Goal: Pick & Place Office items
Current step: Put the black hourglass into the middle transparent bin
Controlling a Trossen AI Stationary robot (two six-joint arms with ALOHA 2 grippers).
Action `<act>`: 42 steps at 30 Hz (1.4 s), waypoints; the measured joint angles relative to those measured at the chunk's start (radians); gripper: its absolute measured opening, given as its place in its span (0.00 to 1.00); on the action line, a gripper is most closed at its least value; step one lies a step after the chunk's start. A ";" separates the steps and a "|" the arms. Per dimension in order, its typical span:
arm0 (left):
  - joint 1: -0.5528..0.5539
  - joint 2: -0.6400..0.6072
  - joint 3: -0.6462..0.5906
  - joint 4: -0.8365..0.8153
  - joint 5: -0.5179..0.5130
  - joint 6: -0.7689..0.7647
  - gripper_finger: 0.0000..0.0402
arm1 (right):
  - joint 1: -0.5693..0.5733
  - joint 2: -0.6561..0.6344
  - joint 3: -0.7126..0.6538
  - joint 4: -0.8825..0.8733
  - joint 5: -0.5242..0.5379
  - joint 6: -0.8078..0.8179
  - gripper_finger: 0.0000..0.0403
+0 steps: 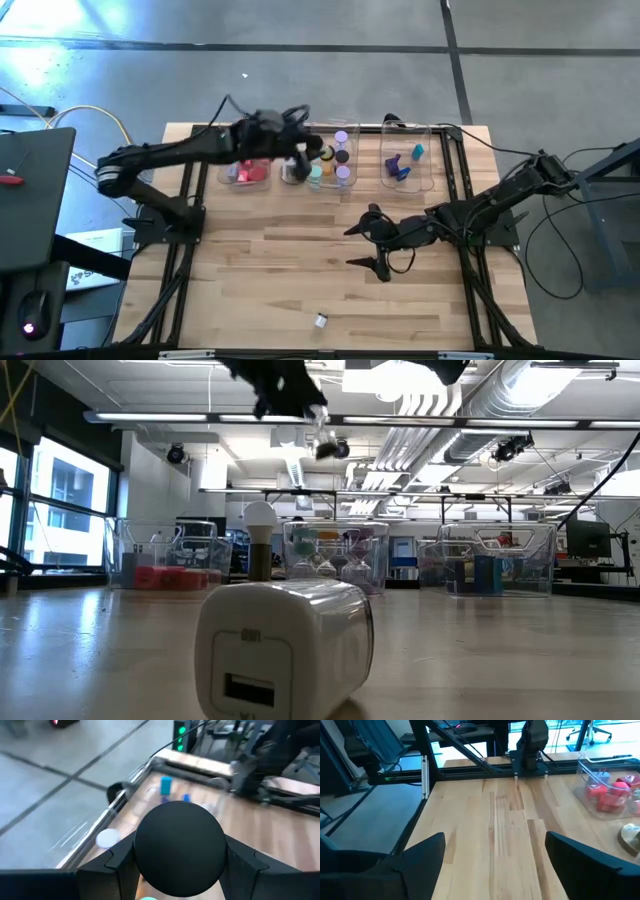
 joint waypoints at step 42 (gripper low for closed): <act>0.299 0.467 0.012 0.207 0.076 -0.078 0.49 | 0.000 0.018 0.000 -0.081 0.029 -0.053 0.83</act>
